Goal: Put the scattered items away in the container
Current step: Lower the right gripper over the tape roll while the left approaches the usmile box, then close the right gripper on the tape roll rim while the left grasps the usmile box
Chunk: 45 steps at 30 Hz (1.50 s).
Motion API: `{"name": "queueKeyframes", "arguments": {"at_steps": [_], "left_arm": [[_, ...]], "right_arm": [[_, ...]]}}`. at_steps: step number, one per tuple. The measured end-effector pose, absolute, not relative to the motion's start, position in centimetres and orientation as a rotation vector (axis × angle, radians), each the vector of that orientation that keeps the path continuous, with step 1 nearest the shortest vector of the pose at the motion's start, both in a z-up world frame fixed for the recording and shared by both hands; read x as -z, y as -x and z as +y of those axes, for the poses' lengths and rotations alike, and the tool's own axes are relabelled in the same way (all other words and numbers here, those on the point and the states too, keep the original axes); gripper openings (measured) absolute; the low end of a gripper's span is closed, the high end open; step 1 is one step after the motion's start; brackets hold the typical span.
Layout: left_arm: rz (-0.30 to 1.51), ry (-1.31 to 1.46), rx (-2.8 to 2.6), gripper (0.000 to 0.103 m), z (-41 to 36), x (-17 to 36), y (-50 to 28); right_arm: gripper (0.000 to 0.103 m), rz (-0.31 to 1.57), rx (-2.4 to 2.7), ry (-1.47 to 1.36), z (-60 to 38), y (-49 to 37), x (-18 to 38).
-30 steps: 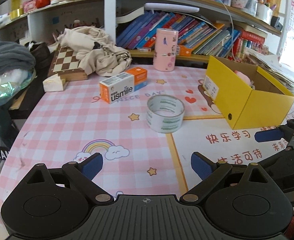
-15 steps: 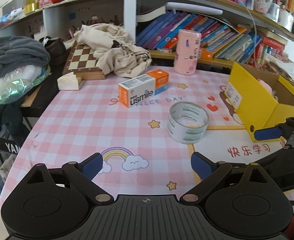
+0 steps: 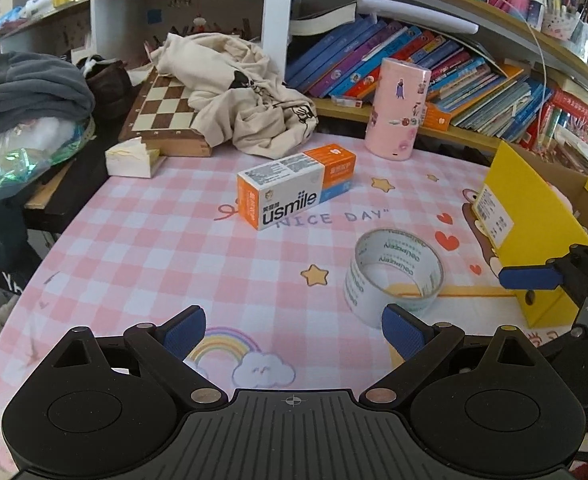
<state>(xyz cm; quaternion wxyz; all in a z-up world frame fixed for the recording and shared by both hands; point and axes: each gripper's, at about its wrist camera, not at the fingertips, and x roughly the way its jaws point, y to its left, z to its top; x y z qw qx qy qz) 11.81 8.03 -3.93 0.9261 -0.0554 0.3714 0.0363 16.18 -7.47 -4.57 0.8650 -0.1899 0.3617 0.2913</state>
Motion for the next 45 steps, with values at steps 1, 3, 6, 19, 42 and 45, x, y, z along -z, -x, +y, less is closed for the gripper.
{"name": "queueKeyframes", "arguments": {"at_steps": [1, 3, 6, 19, 42, 45], "left_arm": [[0.764, 0.111, -0.074, 0.097, 8.0, 4.0, -12.2], [0.769, 0.103, -0.073, 0.097, 7.8, 4.3, -13.1], [0.78, 0.087, -0.066, 0.097, 7.7, 4.5, -14.3], [0.761, -0.015, -0.102, 0.097, 9.4, 5.3, -21.8], [0.84, -0.004, 0.134, 0.088, 7.8, 6.9, -28.4], [0.816, -0.093, 0.127, 0.088, 6.6, 6.7, -28.7]], "right_arm": [[0.1, 0.759, -0.614, 0.4, -7.4, -16.5, 4.7], [0.1, 0.764, -0.622, 0.4, -7.2, -17.2, 4.9], [0.1, 0.776, -0.629, 0.393, -6.9, -18.4, 5.4], [0.1, 0.805, -0.666, 0.356, -5.4, -22.8, 6.7], [0.082, 0.87, -0.645, 0.318, -6.5, -24.1, 6.9], [0.082, 0.884, -0.632, 0.31, -7.1, -24.2, 6.9]]}}
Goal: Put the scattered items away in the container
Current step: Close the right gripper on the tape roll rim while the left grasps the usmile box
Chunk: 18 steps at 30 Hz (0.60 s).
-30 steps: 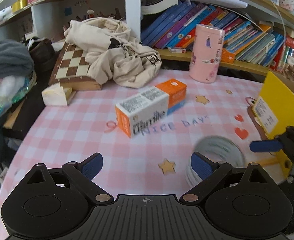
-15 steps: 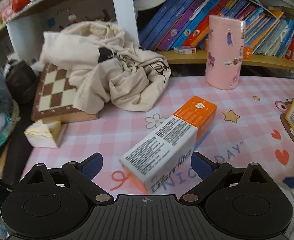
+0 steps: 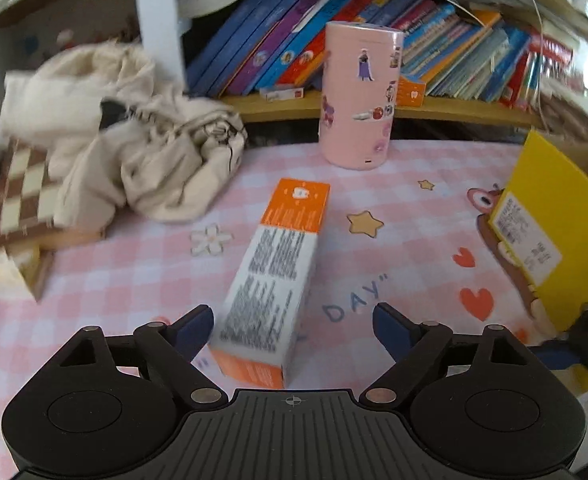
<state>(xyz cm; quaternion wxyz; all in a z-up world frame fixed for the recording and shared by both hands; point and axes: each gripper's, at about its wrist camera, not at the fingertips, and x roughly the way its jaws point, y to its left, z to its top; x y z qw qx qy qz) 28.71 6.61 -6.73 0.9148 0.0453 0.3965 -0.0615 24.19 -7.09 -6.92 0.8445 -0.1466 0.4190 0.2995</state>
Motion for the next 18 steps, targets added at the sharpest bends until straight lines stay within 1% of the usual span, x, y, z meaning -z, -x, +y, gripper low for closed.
{"name": "queueKeyframes", "arguments": {"at_steps": [3, 5, 6, 8, 9, 11, 13, 15, 16, 18], "left_arm": [[0.806, -0.119, 0.106, 0.088, 6.3, 6.9, -30.3], [0.828, -0.137, 0.094, 0.075, 6.2, 7.4, -31.5], [0.842, -0.148, 0.092, 0.072, 6.1, 7.7, -32.0], [0.87, -0.159, 0.1, 0.057, 5.9, 8.2, -32.7], [0.881, -0.164, 0.099, 0.057, 5.8, 8.5, -32.9], [0.883, -0.176, 0.093, 0.051, 5.8, 8.7, -32.9], [0.885, -0.15, 0.104, 0.048, 6.2, 8.6, -32.8], [0.887, -0.125, 0.108, 0.043, 6.6, 8.5, -32.7], [0.884, -0.114, 0.107, 0.038, 6.7, 8.4, -32.5], [0.887, -0.075, 0.102, 0.038, 7.2, 8.2, -31.9]], "right_arm": [[0.083, 0.884, -0.627, 0.322, -7.0, -24.3, 7.1], [0.083, 0.88, -0.629, 0.335, -6.8, -24.3, 7.1], [0.083, 0.878, -0.63, 0.34, -6.8, -24.3, 7.1], [0.084, 0.875, -0.633, 0.345, -6.7, -24.4, 7.2], [0.084, 0.876, -0.634, 0.347, -6.6, -24.5, 7.3], [0.084, 0.879, -0.636, 0.347, -6.6, -24.6, 7.4], [0.084, 0.881, -0.637, 0.35, -6.5, -24.6, 7.5], [0.083, 0.881, -0.638, 0.351, -6.6, -24.6, 7.5], [0.083, 0.881, -0.638, 0.351, -6.5, -24.6, 7.5], [0.083, 0.882, -0.637, 0.351, -6.6, -24.6, 7.5]]}}
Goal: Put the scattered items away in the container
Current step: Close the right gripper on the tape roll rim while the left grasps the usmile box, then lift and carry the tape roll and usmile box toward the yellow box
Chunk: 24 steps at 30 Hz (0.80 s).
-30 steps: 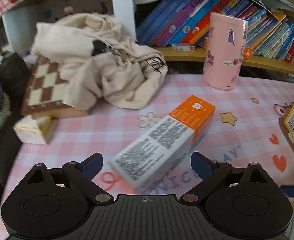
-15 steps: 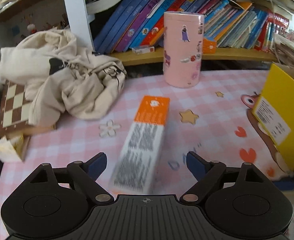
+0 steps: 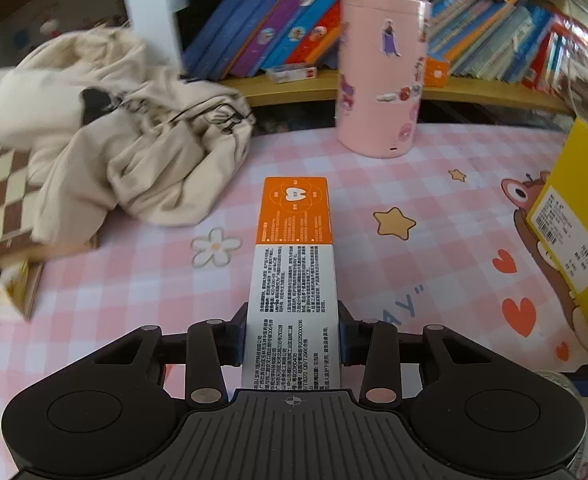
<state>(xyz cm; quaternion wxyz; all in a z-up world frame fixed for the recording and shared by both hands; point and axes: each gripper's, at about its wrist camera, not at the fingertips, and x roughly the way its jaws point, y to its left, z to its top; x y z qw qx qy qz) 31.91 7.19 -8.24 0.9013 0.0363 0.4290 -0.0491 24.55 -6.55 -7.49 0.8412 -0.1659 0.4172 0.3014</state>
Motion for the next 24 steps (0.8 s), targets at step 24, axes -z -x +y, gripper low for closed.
{"name": "queueKeyframes", "arguments": {"at_steps": [24], "left_arm": [[0.869, 0.16, 0.135, 0.038, 8.9, 5.1, -17.9]], "right_arm": [[0.083, 0.826, -0.606, 0.327, -8.4, -17.8, 4.8]]}}
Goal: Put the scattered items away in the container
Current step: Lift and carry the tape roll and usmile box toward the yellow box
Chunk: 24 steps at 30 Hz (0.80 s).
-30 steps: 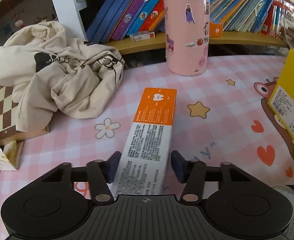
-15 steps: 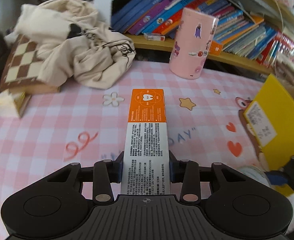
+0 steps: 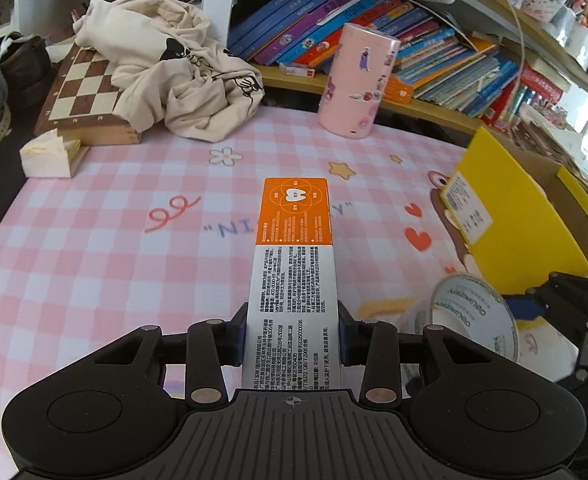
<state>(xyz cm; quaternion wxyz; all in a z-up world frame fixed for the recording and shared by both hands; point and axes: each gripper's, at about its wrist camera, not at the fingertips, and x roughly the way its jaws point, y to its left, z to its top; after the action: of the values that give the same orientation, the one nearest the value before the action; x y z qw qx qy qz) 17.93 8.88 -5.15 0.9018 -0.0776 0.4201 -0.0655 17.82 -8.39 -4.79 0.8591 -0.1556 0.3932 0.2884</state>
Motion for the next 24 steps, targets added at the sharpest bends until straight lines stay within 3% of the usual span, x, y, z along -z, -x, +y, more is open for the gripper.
{"name": "queueKeyframes", "arguments": {"at_steps": [24], "left_arm": [[0.81, 0.277, 0.244, 0.038, 9.2, 3.2, -7.8]], "right_arm": [[0.083, 0.809, -0.516, 0.282, -9.7, -9.2, 2.6]]}}
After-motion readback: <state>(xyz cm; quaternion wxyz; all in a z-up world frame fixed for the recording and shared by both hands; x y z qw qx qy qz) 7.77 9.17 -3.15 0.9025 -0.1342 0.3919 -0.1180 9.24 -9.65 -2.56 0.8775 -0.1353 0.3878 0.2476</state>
